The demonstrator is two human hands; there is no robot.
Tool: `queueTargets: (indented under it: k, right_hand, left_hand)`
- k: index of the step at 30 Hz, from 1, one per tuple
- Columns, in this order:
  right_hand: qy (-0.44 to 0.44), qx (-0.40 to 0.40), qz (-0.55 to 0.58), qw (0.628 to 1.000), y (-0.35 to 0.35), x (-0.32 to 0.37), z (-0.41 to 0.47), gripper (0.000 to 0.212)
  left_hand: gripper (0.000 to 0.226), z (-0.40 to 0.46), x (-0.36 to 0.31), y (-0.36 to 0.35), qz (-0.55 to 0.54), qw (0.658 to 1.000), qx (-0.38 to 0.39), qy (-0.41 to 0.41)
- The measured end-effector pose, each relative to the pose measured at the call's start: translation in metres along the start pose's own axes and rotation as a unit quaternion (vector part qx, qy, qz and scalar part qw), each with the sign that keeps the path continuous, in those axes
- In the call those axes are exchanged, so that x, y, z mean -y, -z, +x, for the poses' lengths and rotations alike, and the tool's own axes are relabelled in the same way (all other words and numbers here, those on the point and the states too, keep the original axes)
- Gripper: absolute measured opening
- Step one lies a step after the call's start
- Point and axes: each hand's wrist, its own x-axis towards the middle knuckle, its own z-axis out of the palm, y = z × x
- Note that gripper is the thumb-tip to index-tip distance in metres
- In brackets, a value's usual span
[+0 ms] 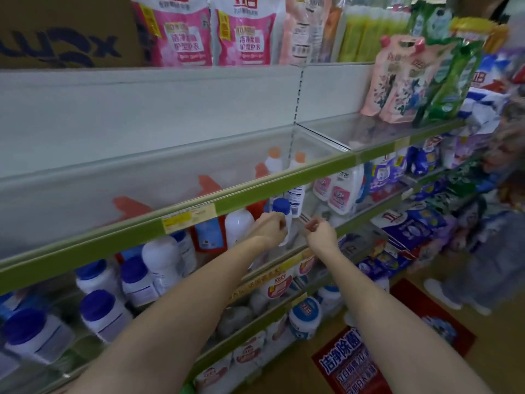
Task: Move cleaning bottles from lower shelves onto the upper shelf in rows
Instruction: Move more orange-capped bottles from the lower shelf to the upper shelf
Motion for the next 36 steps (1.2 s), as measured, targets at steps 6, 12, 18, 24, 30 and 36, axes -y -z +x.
queueTargets:
  k: [6,12,18,24,30,36]
  right_hand:
    - [-0.011,0.016,0.027,0.999,0.003,-0.02,0.049,0.008]
    - [0.036,0.032,0.063,0.997,0.003,-0.035,0.108,0.01]
    - [0.088,0.092,0.051,0.991,0.011,-0.048,0.175,0.007]
    - [0.09,0.174,0.059,0.979,0.008,-0.068,0.217,0.02]
    - [0.093,0.218,0.064,0.969,-0.004,-0.089,0.237,0.034]
    - [0.109,0.245,0.134,0.954,-0.016,-0.075,0.25,0.048]
  left_hand:
    - [0.015,0.044,-0.013,-0.011,-0.049,0.998,-0.032,0.008]
    - [0.021,0.1,-0.031,-0.045,0.011,0.999,0.023,0.042]
    - [0.008,0.127,-0.037,-0.094,0.028,0.99,0.051,0.128]
    - [0.016,0.145,-0.047,-0.12,-0.019,0.971,-0.071,0.225]
    - [0.013,0.149,-0.053,-0.142,-0.03,0.95,-0.14,0.277]
    - [0.018,0.147,-0.047,-0.158,-0.089,0.923,-0.2,0.317]
